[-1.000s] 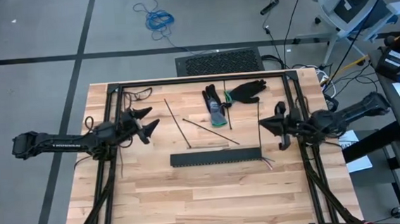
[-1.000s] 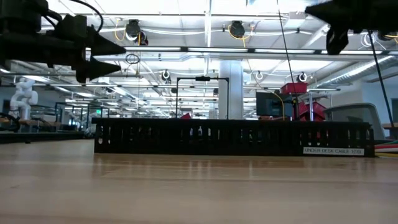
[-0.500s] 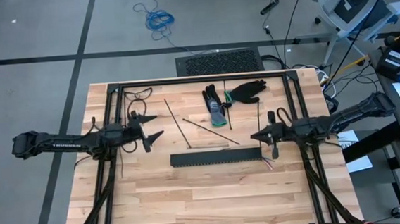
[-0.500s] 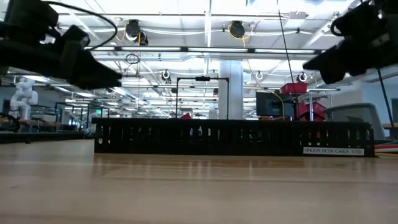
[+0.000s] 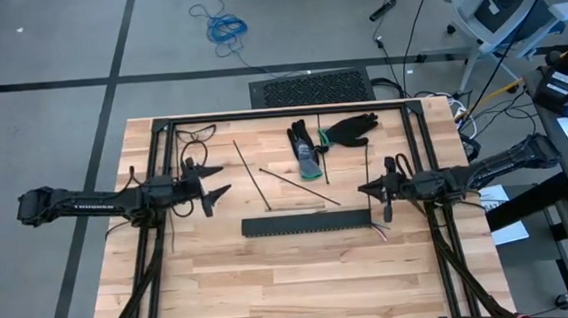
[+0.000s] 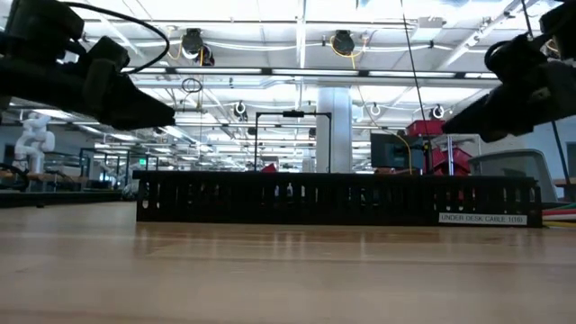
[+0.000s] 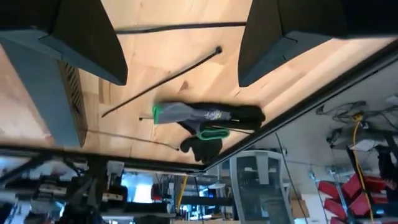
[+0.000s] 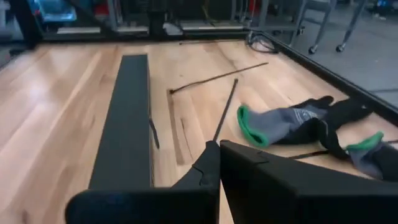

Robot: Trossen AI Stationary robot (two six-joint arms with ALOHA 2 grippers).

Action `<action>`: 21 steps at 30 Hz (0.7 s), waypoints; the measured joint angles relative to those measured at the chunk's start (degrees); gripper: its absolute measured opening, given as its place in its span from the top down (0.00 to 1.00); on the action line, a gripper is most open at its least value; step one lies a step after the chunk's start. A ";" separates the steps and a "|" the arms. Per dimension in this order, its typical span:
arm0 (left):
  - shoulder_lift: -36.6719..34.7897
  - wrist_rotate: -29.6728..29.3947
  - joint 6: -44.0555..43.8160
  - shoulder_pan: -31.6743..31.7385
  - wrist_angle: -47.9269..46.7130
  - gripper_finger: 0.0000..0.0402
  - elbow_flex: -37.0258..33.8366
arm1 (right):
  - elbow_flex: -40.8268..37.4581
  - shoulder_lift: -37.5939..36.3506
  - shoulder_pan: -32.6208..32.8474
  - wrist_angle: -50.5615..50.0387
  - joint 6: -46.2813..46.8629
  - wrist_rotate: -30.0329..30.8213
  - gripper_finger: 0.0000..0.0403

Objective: Ziptie cables
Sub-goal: Return to Home Position

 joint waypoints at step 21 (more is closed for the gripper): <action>4.12 14.29 -6.02 -0.11 -18.79 0.98 -0.02 | 0.00 2.36 -0.72 -5.23 -10.61 2.57 1.00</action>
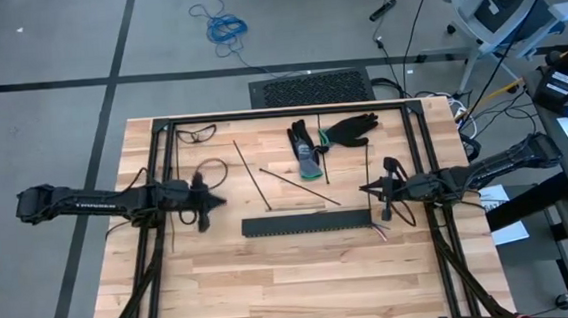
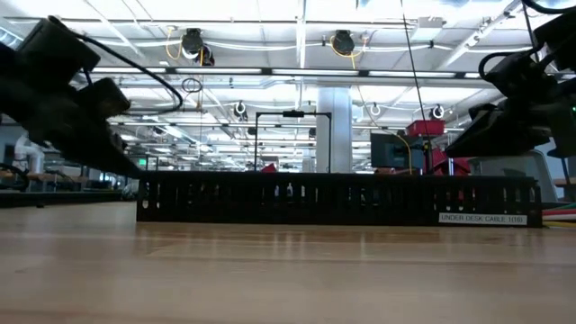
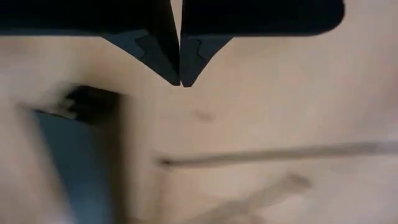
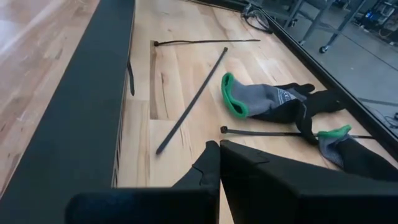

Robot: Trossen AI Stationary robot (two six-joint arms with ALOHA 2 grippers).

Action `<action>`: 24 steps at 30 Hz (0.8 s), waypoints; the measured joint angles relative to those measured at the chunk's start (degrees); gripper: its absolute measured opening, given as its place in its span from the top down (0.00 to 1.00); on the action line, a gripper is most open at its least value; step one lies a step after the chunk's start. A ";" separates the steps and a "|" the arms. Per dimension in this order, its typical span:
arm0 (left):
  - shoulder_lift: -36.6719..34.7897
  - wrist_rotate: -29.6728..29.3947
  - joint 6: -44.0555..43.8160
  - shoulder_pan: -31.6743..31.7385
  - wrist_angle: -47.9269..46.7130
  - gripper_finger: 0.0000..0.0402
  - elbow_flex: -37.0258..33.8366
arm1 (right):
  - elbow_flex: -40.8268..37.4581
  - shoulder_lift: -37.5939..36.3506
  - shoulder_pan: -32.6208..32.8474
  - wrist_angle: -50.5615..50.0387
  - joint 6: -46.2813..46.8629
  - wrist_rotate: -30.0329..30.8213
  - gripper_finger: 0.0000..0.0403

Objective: Ziptie cables
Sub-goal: Return to Home Position

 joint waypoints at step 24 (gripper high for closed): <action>0.09 -2.29 -5.03 -1.71 -0.32 1.00 -0.02 | 0.00 0.13 0.01 0.04 -0.20 -0.07 1.00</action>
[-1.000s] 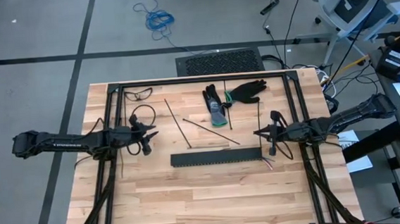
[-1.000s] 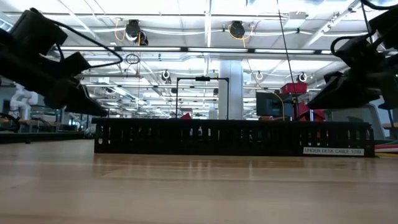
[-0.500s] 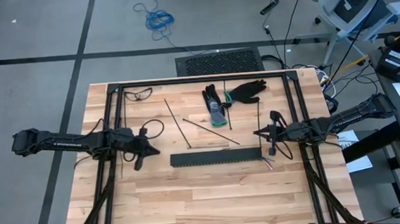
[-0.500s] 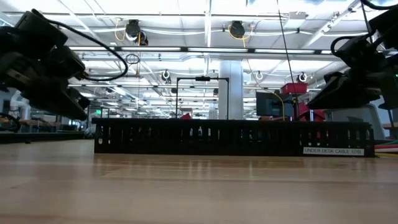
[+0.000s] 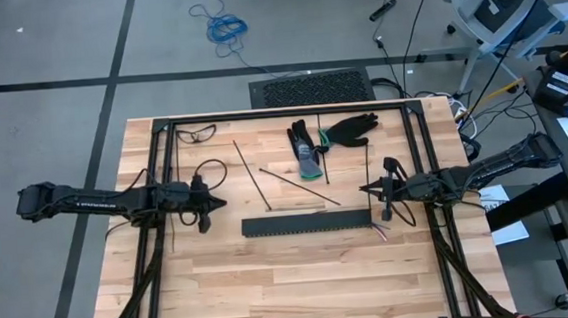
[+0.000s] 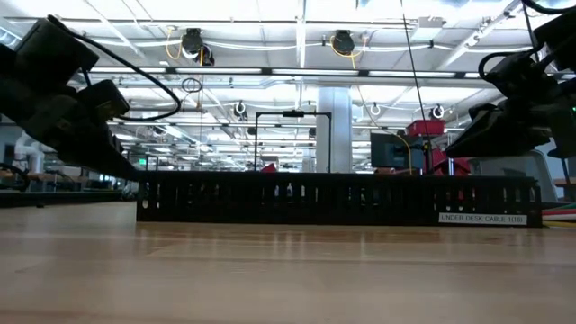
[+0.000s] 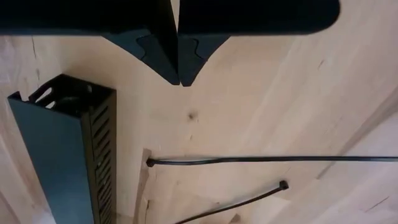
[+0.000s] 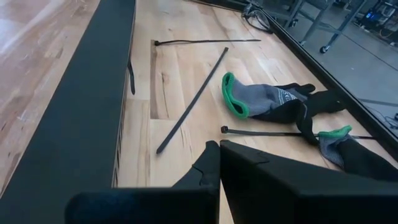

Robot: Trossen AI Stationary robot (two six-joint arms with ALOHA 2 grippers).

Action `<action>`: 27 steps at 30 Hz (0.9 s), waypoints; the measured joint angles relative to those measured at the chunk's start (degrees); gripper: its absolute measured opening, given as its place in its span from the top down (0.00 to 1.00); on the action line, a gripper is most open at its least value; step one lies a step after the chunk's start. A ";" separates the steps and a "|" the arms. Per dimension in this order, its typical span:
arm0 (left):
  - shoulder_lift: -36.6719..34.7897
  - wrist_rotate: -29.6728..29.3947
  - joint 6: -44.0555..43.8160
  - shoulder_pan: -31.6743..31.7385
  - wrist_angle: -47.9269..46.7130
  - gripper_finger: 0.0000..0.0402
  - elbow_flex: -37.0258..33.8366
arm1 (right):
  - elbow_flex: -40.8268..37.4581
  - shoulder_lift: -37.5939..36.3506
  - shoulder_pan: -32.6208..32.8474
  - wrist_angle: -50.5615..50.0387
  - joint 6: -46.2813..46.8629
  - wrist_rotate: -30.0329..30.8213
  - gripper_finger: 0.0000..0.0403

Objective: Ziptie cables
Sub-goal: Return to Home Position

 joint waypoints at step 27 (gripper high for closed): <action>-33.75 0.15 -0.07 -0.15 -0.17 1.00 0.02 | 0.00 -28.24 0.39 4.22 -0.07 0.02 1.00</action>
